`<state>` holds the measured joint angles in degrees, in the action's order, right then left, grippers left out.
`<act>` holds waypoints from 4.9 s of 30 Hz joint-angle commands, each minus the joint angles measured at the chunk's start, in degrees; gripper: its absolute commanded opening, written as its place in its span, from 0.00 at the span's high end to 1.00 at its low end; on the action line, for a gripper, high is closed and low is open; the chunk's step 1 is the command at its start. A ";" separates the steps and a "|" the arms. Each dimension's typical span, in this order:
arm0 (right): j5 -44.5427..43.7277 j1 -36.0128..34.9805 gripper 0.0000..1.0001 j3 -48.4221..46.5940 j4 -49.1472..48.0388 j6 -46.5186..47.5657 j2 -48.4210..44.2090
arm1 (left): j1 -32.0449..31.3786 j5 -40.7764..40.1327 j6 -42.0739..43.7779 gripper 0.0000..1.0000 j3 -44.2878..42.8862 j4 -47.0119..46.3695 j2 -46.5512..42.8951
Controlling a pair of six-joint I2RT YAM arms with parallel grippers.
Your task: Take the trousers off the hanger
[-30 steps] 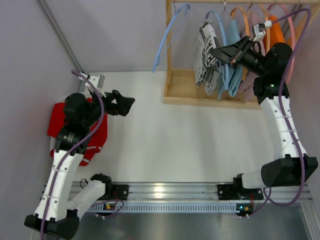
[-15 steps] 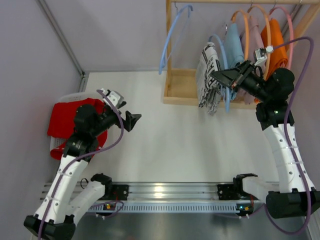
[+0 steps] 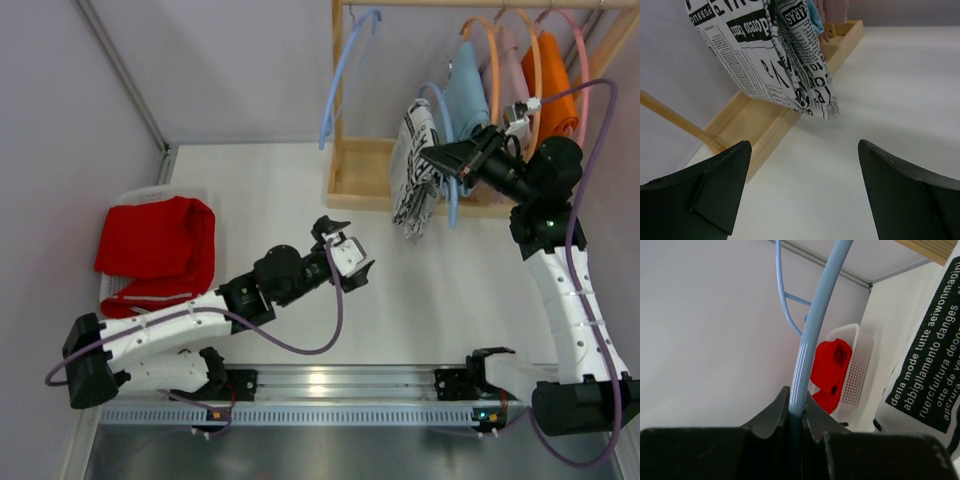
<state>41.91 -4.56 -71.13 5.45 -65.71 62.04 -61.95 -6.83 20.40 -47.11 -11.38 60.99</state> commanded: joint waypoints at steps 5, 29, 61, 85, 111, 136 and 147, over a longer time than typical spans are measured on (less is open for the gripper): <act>0.45 -1.24 1.00 -8.41 -13.54 0.76 -1.31 | -2.56 -11.02 0.69 0.05 -8.16 -25.26 12.99; 1.24 -3.09 1.00 -16.05 -12.31 -0.47 -0.34 | 4.20 -9.78 4.82 0.12 -21.17 -36.44 34.62; 0.72 -5.11 1.00 -16.93 -11.34 0.50 0.36 | 10.45 -1.43 -2.83 0.27 -28.38 -32.04 39.29; 0.72 -5.20 1.00 -15.53 -11.61 -0.29 -0.25 | 10.19 -0.81 -4.41 0.34 -32.07 -29.58 40.08; 3.17 -4.94 1.00 -3.50 -15.38 4.19 -2.80 | 10.45 -3.01 -12.48 1.00 -40.42 -14.65 28.67; 2.48 0.42 1.00 21.81 -7.38 9.29 -5.09 | 10.45 -0.47 -20.23 1.00 -67.23 0.65 24.88; 1.07 1.48 1.00 25.95 -6.69 13.32 -3.33 | 10.45 1.64 -20.23 1.00 -75.32 1.88 25.67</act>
<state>44.38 -3.84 -44.84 1.02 -55.83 59.13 -51.42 -7.68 1.52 -117.32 1.39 90.56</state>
